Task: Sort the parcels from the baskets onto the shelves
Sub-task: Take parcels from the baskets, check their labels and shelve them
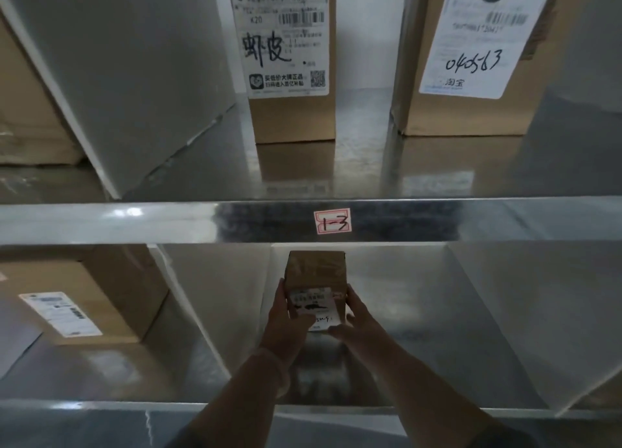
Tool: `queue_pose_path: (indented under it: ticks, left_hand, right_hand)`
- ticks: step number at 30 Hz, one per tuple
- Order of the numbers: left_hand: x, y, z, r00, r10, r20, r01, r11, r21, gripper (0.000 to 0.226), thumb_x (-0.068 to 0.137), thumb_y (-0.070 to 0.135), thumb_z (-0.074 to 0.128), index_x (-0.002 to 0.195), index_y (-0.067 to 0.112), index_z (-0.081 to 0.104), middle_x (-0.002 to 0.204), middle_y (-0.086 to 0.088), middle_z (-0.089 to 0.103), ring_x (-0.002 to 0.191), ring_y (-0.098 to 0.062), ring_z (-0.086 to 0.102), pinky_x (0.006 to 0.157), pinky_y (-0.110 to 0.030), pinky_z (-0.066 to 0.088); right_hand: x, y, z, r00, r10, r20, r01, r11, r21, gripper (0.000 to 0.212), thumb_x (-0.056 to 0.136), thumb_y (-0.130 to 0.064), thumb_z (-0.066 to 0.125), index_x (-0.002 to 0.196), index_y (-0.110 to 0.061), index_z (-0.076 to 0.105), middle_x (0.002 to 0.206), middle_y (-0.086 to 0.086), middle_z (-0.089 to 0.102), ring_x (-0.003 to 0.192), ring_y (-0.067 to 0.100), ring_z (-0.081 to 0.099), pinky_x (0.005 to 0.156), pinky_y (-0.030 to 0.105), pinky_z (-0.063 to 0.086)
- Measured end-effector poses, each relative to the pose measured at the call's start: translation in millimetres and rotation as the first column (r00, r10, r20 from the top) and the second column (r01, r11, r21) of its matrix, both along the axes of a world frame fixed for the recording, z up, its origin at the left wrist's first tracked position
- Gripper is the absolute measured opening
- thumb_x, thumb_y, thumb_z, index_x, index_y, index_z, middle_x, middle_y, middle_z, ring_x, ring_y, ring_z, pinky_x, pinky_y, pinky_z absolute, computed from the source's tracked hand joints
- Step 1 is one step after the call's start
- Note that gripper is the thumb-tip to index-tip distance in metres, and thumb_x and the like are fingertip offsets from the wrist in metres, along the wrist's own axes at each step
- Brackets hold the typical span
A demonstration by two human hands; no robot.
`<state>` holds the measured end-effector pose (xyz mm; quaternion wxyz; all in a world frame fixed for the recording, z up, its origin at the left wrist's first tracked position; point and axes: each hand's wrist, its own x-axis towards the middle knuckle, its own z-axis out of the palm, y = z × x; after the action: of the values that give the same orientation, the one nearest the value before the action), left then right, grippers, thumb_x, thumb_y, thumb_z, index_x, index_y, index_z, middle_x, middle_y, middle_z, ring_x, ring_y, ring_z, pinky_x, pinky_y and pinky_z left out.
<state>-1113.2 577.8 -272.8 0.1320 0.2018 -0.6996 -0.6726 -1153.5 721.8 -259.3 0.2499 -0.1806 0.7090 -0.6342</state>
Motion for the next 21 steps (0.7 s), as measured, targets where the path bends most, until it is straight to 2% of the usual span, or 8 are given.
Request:
queue_pose_path:
  ticks: [4,6,9,12,14,16,19,21]
  left_hand:
    - [3.7,0.4,6.3,0.999,-0.002,0.040,0.004,0.998,-0.056,0.077,0.086,-0.002,0.064,0.150,0.025,0.030,0.125,-0.002,0.060,0.110,-0.009,0.059,0.098,-0.043,0.052]
    - [7.3,1.7,12.3,0.998,-0.010,0.062,0.013,0.998,-0.058,0.085,0.087,0.000,0.065,0.154,0.025,0.019,0.129,0.001,0.056,0.108,-0.006,0.057,0.102,-0.043,0.049]
    - [16.9,2.6,19.2,0.995,-0.013,0.102,0.019,0.998,-0.053,0.092,0.086,0.008,0.068,0.156,0.029,0.011,0.138,0.003,0.049,0.117,-0.012,0.052,0.108,-0.045,0.043]
    - [28.1,6.6,25.9,0.990,-0.015,0.139,0.022,0.998,-0.054,0.097,0.080,0.022,0.072,0.156,0.031,0.013,0.147,0.002,0.045,0.134,-0.019,0.044,0.113,-0.047,0.036]
    - [36.5,14.0,35.7,0.989,0.005,0.149,-0.001,1.000,-0.029,0.080,0.087,0.014,0.070,0.152,0.027,0.024,0.138,0.006,0.051,0.130,-0.017,0.045,0.109,-0.036,0.037]
    - [44.3,20.8,42.7,0.989,0.016,0.146,-0.008,0.998,-0.057,0.059,0.090,0.004,0.065,0.134,0.032,0.037,0.111,0.015,0.054,0.114,-0.011,0.048,0.093,-0.023,0.038]
    - [60.0,33.1,52.7,0.990,0.022,0.137,-0.005,0.992,-0.128,0.051,0.090,0.003,0.064,0.127,0.031,0.043,0.105,0.014,0.055,0.105,-0.006,0.053,0.072,-0.002,0.040]
    - [75.7,41.1,56.6,0.990,0.041,0.137,-0.023,0.992,-0.125,0.048,0.091,-0.001,0.061,0.122,0.030,0.040,0.096,0.017,0.053,0.089,0.002,0.052,0.064,0.002,0.041]
  right_hand:
    - [2.2,2.6,11.9,0.999,-0.015,0.045,0.015,1.000,0.009,0.044,0.087,0.001,0.066,0.117,-0.023,0.044,0.104,-0.024,0.055,0.086,-0.012,0.059,0.063,0.005,0.048]
    - [3.9,5.4,19.5,0.998,-0.031,0.058,0.030,0.999,0.020,0.050,0.090,-0.003,0.064,0.128,-0.022,0.038,0.102,-0.025,0.046,0.102,-0.001,0.052,0.068,0.007,0.047]
    - [7.5,10.5,28.2,0.998,-0.046,0.034,0.044,0.996,0.078,0.065,0.093,-0.012,0.062,0.147,-0.018,0.028,0.125,-0.011,0.046,0.127,0.017,0.043,0.090,0.021,0.038]
    - [12.7,16.1,32.8,0.997,-0.074,0.025,0.069,0.983,0.170,0.073,0.092,-0.021,0.065,0.152,-0.022,0.024,0.151,0.007,0.039,0.136,0.027,0.040,0.104,0.035,0.039]
    - [17.9,22.3,35.4,0.996,-0.092,0.012,0.087,0.970,0.225,0.072,0.091,-0.026,0.065,0.152,-0.023,0.026,0.152,0.009,0.038,0.135,0.029,0.041,0.106,0.039,0.041]
    - [26.7,28.1,41.3,0.997,-0.076,-0.005,0.074,0.962,0.263,0.069,0.092,-0.030,0.065,0.150,-0.024,0.029,0.148,0.006,0.042,0.128,0.024,0.047,0.100,0.033,0.043]
    - [37.7,35.2,46.9,0.999,-0.040,0.014,0.036,0.974,0.222,0.048,0.094,-0.019,0.061,0.136,-0.031,0.040,0.119,-0.006,0.053,0.101,0.010,0.049,0.068,0.007,0.043]
    - [47.9,34.9,49.2,1.000,-0.001,0.015,-0.003,0.975,0.222,0.038,0.095,-0.013,0.059,0.123,-0.031,0.042,0.108,-0.009,0.052,0.097,0.008,0.049,0.061,0.004,0.043]
